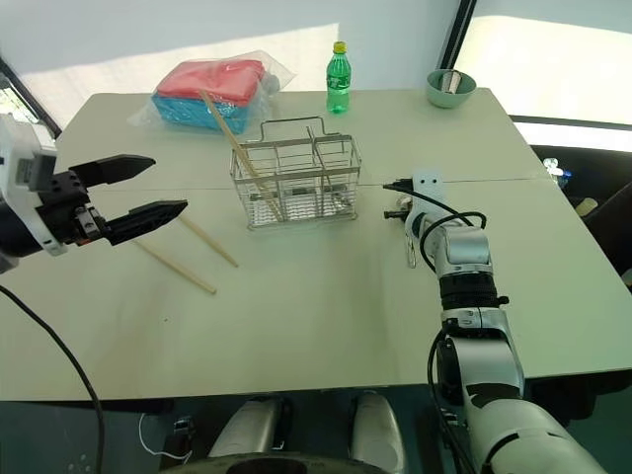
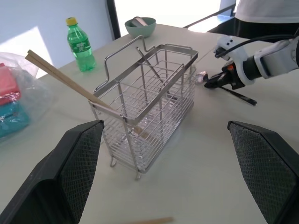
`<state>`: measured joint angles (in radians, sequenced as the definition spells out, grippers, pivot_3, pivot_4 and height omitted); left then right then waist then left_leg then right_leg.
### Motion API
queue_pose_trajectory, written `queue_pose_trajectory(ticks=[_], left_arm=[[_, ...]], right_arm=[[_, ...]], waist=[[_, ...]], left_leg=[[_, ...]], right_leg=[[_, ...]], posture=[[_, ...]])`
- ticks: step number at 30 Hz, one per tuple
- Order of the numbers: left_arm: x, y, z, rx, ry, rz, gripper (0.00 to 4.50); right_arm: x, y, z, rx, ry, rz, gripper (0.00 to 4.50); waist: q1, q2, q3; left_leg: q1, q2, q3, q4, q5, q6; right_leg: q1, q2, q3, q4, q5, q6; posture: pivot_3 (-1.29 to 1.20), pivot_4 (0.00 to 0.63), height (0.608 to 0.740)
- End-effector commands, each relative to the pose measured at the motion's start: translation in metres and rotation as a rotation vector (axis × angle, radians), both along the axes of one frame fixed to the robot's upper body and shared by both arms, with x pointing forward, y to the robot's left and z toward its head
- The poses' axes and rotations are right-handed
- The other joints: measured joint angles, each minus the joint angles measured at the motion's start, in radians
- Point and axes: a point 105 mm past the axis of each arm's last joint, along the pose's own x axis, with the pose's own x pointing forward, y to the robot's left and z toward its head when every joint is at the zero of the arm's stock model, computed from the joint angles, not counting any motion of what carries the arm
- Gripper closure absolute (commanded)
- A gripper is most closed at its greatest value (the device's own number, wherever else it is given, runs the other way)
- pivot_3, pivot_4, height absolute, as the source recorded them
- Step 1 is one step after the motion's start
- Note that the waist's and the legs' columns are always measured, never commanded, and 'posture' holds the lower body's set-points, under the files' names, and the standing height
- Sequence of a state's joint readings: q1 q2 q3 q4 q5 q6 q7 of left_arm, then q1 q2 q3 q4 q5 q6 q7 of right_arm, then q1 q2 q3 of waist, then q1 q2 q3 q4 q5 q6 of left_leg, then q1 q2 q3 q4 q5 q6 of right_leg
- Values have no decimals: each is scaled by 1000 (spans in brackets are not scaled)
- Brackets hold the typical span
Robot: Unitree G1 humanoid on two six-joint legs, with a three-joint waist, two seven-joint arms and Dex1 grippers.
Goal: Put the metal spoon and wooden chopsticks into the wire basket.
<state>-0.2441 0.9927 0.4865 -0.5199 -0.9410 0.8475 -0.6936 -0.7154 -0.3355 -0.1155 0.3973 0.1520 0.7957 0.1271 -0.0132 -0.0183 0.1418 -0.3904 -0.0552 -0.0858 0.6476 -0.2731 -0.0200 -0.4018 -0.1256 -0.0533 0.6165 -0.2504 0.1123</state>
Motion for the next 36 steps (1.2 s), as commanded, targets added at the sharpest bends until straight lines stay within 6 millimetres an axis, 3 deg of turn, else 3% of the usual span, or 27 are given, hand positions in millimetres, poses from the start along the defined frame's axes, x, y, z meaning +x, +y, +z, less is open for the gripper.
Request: queue_pose_trajectory(ticks=[1,5,7,8,10,13,17,21,33,34,36], left_arm=[[0,-1,13,5,-63,3,0],[5,0,14,-6,-74,17,0],[9,-1,14,-8,-79,19,0],[10,-2,14,-9,-82,20,0],[13,-2,16,-15,-89,23,0],[17,-2,18,-24,-102,26,0],[20,-3,20,-33,-113,29,0],[18,-3,23,-43,-128,41,0],[10,3,28,-53,-146,100,0],[9,3,29,-52,-148,105,0],[8,5,31,-50,-152,115,0]], right_arm=[[3,-19,68,-164,-312,-9,4427],[-8,-14,135,-244,-623,15,4427],[-19,13,195,-90,-837,77,4427],[-25,25,213,-27,-900,113,4427],[-33,50,235,74,-975,197,4427],[-35,83,252,233,-1010,269,4427],[-26,111,251,294,-1004,310,4427],[-13,133,237,310,-989,344,4427],[17,158,176,324,-935,336,4427],[18,158,169,332,-922,334,3776],[20,158,157,341,-901,326,2944]], waist=[[3,2,1],[-3,3,2],[-13,4,3],[-17,5,3],[-27,4,3],[-28,1,1],[-24,-1,1],[-24,0,1],[-31,0,1],[-32,0,1],[-31,0,1]], left_leg=[[0,0,0,0,0,0],[-1,-1,1,0,0,0],[0,0,1,-1,0,0],[0,1,1,-1,0,0],[0,2,0,-1,0,0],[0,4,-1,-1,0,0],[1,3,-2,-1,0,0],[1,1,-2,0,0,0],[0,1,-1,-1,0,-1],[1,1,-1,-1,0,-1],[0,1,-1,-1,1,-1]], right_leg=[[0,0,0,0,0,1],[1,0,1,0,1,2],[2,1,1,0,1,2],[2,2,2,0,1,2],[0,5,3,2,1,2],[-3,6,3,10,0,-1],[-7,5,3,13,-2,-4],[-7,5,8,14,-1,-4],[-8,6,11,15,-1,-3],[-8,6,11,15,-1,-4],[-8,6,12,15,-1,-4]], posture=[[0,150,667],[0,150,667],[0,150,667],[0,150,667],[0,150,667],[0,150,667],[0,150,667],[0,150,667],[0,150,667],[0,150,667],[0,150,667]])
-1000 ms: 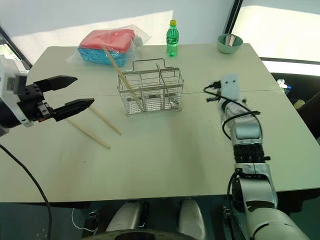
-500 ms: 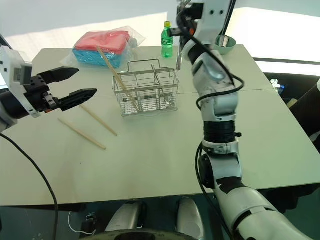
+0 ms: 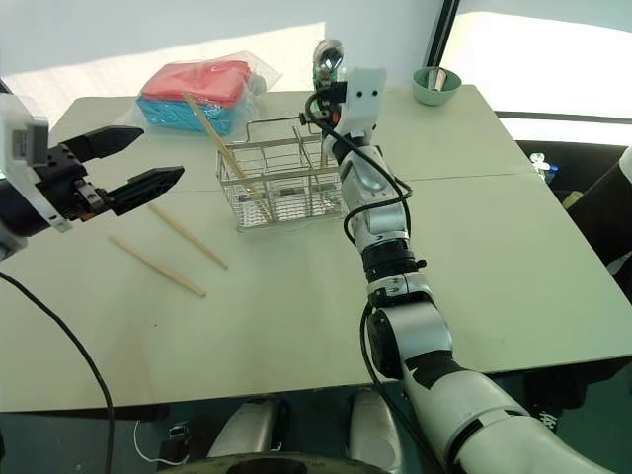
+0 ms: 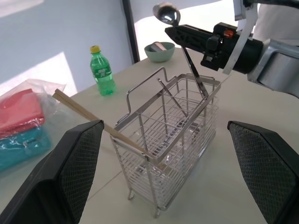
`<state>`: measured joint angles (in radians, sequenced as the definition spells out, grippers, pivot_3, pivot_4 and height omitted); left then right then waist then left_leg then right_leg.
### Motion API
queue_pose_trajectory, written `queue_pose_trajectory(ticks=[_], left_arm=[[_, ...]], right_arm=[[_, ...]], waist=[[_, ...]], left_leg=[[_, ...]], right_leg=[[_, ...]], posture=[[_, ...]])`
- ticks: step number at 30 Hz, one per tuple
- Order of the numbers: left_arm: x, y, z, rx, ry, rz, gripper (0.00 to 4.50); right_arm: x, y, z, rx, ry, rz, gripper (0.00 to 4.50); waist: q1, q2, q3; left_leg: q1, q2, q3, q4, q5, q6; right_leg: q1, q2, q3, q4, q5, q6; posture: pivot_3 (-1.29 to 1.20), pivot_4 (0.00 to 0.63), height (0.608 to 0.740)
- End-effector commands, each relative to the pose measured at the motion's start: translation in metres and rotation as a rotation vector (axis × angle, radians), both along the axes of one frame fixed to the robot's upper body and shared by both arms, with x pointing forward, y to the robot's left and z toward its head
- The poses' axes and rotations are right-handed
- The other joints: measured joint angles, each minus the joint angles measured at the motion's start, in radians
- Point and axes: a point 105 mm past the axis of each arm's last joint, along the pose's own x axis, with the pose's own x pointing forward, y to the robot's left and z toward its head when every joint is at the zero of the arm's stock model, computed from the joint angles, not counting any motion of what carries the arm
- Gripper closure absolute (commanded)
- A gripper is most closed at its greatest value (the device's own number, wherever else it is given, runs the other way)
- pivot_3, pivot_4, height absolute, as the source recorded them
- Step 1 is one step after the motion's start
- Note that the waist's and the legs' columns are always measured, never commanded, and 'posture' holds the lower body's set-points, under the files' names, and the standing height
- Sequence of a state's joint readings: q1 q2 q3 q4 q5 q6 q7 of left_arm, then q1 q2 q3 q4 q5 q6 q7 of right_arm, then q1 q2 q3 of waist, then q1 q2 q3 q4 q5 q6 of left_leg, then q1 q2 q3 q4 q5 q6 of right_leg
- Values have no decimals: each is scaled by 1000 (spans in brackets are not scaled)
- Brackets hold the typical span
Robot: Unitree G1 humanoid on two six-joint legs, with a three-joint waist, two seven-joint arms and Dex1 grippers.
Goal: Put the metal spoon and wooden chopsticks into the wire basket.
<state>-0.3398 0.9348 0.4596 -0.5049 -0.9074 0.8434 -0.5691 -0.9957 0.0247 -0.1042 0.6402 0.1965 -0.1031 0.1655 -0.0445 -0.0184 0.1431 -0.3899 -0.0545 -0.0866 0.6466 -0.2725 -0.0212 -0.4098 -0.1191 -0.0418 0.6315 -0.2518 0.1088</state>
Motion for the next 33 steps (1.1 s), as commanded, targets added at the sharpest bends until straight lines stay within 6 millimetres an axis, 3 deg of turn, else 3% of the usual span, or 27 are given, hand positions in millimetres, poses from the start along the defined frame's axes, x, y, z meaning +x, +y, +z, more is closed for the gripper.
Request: queue_pose_trajectory(ticks=[1,5,6,12,16,20,23,27,33], left_arm=[[-7,4,15,7,-60,22,0],[-7,7,18,0,-63,34,0],[-6,7,18,-3,-62,38,0],[0,15,18,-52,-49,93,0],[17,39,20,-164,-26,268,0],[32,61,19,-301,42,428,0],[46,76,11,-399,130,599,0],[58,113,-30,-494,335,982,0],[54,131,-85,-503,590,1287,0]], right_arm=[[-3,2,5,19,-47,-1,2408],[-2,-11,7,31,-49,-46,221],[-2,-15,9,32,-52,-55,28],[-19,-47,40,5,-123,-53,28],[-54,-70,82,-118,-225,87,28],[-91,-82,99,-272,-244,283,28],[-127,-86,93,-375,-193,504,28],[-161,-87,61,-508,-65,709,28],[-183,-84,25,-585,54,810,28]], waist=[[0,0,0],[1,0,0],[1,0,0],[4,0,0],[11,-1,0],[14,-4,-2],[25,-6,-3],[36,-8,-4],[38,-14,-2]], left_leg=[[0,0,0,0,0,0],[0,0,0,0,0,0],[0,0,0,0,0,0],[0,0,-1,0,0,0],[-1,-1,-1,1,0,0],[0,0,-1,0,0,0],[1,0,-1,0,0,0],[1,0,-1,1,0,0],[1,0,0,1,0,-1]], right_leg=[[0,0,0,0,0,0],[-1,0,1,0,0,0],[-1,0,1,0,0,0],[-1,0,1,0,0,0],[0,0,1,0,0,0],[3,0,1,-1,0,1],[4,1,1,-2,0,1],[6,0,1,-3,0,1],[6,-1,1,-3,0,3]], posture=[[0,150,667],[0,150,667],[0,150,667],[0,150,667],[0,150,667],[0,150,667],[0,150,667],[0,150,667],[0,150,667]])
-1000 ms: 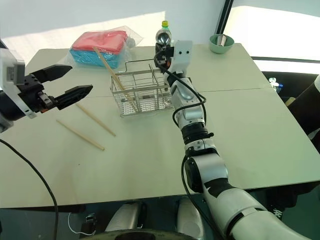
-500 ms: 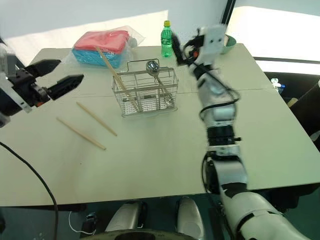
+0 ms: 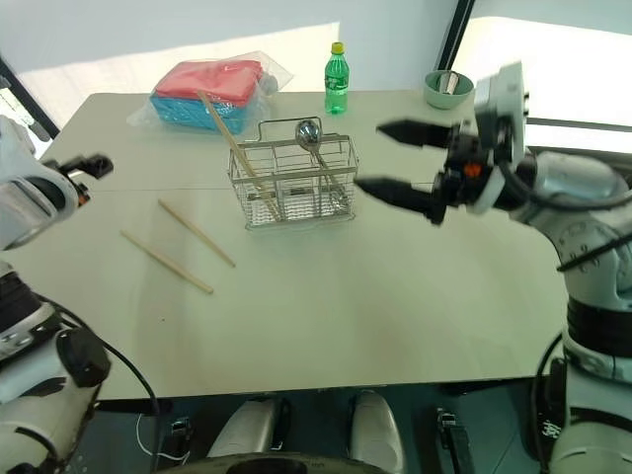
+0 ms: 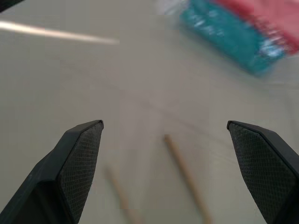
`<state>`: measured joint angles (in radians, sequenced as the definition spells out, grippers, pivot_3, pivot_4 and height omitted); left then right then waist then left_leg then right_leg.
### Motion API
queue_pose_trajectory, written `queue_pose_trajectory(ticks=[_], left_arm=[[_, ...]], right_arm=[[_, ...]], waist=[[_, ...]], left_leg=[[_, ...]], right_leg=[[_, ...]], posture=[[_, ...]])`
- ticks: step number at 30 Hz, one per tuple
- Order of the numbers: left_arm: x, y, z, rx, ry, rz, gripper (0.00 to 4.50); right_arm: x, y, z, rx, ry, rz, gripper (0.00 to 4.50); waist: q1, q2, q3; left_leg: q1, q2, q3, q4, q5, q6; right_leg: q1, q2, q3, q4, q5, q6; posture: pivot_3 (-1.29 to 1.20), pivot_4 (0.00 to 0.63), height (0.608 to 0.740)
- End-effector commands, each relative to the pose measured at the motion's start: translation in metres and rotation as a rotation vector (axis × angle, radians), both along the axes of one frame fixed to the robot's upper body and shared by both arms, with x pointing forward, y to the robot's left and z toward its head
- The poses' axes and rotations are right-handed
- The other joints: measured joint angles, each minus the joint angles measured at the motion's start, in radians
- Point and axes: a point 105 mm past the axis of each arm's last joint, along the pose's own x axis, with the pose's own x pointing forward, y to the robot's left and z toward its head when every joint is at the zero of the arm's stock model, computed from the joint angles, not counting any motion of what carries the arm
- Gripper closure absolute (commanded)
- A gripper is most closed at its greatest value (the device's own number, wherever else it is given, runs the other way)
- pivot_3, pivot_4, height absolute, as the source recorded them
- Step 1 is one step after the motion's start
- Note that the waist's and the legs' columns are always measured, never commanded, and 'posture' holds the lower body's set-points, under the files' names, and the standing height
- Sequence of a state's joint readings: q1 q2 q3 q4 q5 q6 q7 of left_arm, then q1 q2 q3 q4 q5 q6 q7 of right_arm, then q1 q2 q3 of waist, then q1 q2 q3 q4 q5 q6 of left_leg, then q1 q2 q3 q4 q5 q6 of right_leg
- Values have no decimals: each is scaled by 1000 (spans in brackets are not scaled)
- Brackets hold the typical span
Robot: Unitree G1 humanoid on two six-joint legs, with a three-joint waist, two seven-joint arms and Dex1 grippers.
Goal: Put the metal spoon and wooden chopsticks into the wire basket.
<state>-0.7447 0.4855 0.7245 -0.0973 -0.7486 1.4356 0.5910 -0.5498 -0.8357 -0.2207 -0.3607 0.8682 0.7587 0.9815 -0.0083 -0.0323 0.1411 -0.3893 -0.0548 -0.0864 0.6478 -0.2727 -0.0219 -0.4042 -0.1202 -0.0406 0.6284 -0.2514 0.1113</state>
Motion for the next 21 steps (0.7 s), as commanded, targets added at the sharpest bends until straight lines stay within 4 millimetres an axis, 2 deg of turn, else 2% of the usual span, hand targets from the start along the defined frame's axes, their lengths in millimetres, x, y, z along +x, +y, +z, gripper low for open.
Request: queue_pose_trajectory(ticks=[1,4,8,14,17,20,21], left_arm=[[-6,10,-14,-22,106,121,0],[4,0,-34,-41,176,106,0],[28,-17,-61,-66,244,77,0],[54,-27,-89,-111,284,66,0],[61,-30,-98,-122,299,66,0],[65,-32,-100,-126,306,59,789],[66,-33,-100,-127,308,57,1302]], right_arm=[[-15,6,3,-20,-35,48,28],[-16,7,1,-10,-35,38,28],[-19,10,2,33,-24,28,28],[-27,14,-4,67,-3,16,28],[-27,15,-5,86,-6,-5,28],[-27,16,-4,114,-4,-21,0],[-28,16,-3,118,-3,-23,0]], waist=[[6,-1,0],[18,-1,0],[38,-3,-1],[53,-4,-1],[53,0,-3],[52,3,-4],[52,3,-4]], left_leg=[[0,0,0,0,0,0],[0,0,0,0,0,-2],[-1,-1,0,0,1,-6],[-2,-1,1,0,1,-8],[-1,-1,1,0,0,-8],[0,-1,1,0,0,-8],[0,-1,1,0,0,-8]], right_leg=[[0,0,0,0,0,0],[0,-1,0,0,0,0],[0,-1,0,-1,1,1],[0,-3,0,-4,2,3],[1,-3,-1,-4,2,3],[1,-4,-1,-4,2,4],[2,-4,-1,-4,2,4]], posture=[[0,150,667],[0,150,667],[0,150,667],[0,150,667],[0,150,667],[0,150,667],[0,150,667]])
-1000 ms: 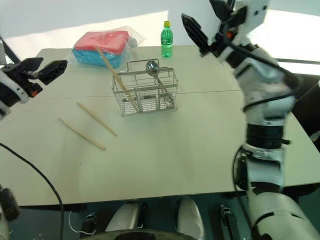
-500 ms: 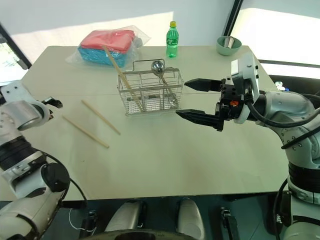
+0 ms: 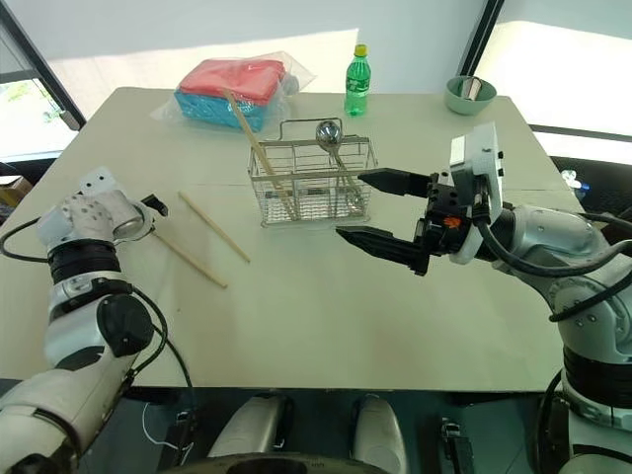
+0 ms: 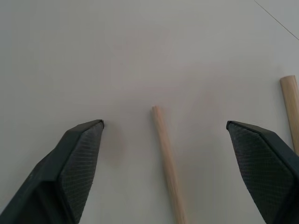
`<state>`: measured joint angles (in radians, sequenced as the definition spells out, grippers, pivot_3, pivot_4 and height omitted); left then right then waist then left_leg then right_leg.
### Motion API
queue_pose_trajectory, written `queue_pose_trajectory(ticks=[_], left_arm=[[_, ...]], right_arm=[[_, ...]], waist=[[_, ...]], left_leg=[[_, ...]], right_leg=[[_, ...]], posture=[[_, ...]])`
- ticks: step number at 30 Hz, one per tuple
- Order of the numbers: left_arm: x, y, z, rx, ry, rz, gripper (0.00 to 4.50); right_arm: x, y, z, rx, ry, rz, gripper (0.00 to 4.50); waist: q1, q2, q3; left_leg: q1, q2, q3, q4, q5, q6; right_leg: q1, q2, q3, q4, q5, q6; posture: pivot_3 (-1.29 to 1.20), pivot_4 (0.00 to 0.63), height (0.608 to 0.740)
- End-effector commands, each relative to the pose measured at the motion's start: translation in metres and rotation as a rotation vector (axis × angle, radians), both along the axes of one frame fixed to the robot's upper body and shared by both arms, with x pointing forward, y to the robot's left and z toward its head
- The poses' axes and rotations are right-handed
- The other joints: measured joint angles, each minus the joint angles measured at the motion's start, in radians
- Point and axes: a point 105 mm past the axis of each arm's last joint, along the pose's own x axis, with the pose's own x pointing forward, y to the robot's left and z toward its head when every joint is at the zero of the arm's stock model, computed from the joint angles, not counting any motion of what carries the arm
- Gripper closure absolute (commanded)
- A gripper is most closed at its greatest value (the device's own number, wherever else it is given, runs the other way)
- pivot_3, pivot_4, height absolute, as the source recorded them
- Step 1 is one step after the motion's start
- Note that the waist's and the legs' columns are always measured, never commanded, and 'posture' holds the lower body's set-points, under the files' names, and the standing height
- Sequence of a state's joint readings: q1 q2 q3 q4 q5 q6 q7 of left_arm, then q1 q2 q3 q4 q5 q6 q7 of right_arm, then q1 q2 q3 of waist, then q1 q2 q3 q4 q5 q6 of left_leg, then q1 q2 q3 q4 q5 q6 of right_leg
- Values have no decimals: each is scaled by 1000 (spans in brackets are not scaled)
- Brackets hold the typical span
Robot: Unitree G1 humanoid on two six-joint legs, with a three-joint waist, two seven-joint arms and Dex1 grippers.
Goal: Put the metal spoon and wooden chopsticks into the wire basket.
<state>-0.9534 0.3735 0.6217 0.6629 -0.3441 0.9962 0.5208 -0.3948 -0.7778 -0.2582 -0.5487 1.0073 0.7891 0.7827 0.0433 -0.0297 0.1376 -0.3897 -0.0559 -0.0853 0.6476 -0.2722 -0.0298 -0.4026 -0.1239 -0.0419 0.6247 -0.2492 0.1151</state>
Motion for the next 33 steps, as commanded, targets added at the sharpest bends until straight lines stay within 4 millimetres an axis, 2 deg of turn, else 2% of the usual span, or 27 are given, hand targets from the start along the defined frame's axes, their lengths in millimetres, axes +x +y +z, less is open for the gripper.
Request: queue_pose_trajectory(ticks=[1,6,14,18,19,20,21,23,24,25,27,28,30,33], left_arm=[[5,-13,-12,-46,22,-46,1808],[8,-12,-9,-50,17,-32,4335],[6,-1,-3,-37,-6,6,4429],[9,13,19,21,-98,9,4429],[12,20,35,38,-169,9,4429],[17,29,63,65,-282,3,4429],[21,36,102,118,-439,-19,4429],[21,40,158,207,-656,-64,4429],[20,38,182,251,-755,-91,4429],[14,34,219,305,-901,-126,4429],[-4,18,284,363,-1174,-201,4429],[-13,9,309,364,-1284,-231,4429],[-26,-13,345,325,-1443,-300,4429],[-32,-47,369,277,-1557,-402,4429]], right_arm=[[-7,0,13,35,-56,-2,0],[-6,0,16,47,-59,-16,0],[-4,0,15,53,-55,-23,0],[-2,-1,14,56,-47,-26,0],[-2,-1,13,55,-43,-26,0],[-2,0,12,56,-35,-28,0],[-2,1,11,56,-31,-27,0],[-2,1,10,54,-24,-26,0],[-2,1,10,53,-23,-26,0],[-2,1,9,54,-18,-27,0],[-2,2,7,55,-11,-31,0],[-2,3,7,55,-9,-33,0],[-2,3,6,58,-4,-37,0],[-3,3,4,62,-1,-46,0]], waist=[[1,1,-1],[10,1,-1],[16,1,-1],[15,1,0],[14,-1,0],[11,-4,2],[6,-8,4],[-4,-12,7],[-5,-12,7],[-4,-12,7],[-2,-12,7],[-2,-12,7],[-2,-11,7],[-2,-6,6]], left_leg=[[0,0,0,0,0,0],[0,-1,0,1,0,0],[0,-1,0,0,1,2],[-1,-1,0,0,1,2],[-1,-1,0,0,1,2],[-1,0,0,0,1,2],[-2,0,0,0,1,2],[-3,1,-1,0,2,0],[-4,2,-1,0,2,0],[-4,1,-1,0,2,-1],[-5,1,-1,-1,3,-2],[-5,1,-1,0,3,-2],[-5,0,0,0,3,-2],[-2,-3,1,0,-2,8]], right_leg=[[0,0,0,0,0,0],[1,-1,-1,0,1,1],[1,-1,-1,-1,1,1],[0,0,-1,-1,1,1],[0,0,-1,-1,1,1],[-1,0,-1,-1,1,1],[-1,0,-1,0,1,1],[-3,2,-1,-1,1,1],[-3,2,-1,-1,1,1],[-3,2,-1,-3,1,0],[-2,1,-1,-7,3,1],[-1,1,-1,-10,3,2],[1,-1,-1,-12,4,3],[4,-5,-2,-13,4,4]], posture=[[0,150,667],[0,150,667],[0,150,667],[0,150,667],[0,150,667],[0,150,667],[0,150,667],[0,150,667],[0,150,667],[0,150,667],[0,150,667],[0,150,667],[0,150,667],[0,150,667]])
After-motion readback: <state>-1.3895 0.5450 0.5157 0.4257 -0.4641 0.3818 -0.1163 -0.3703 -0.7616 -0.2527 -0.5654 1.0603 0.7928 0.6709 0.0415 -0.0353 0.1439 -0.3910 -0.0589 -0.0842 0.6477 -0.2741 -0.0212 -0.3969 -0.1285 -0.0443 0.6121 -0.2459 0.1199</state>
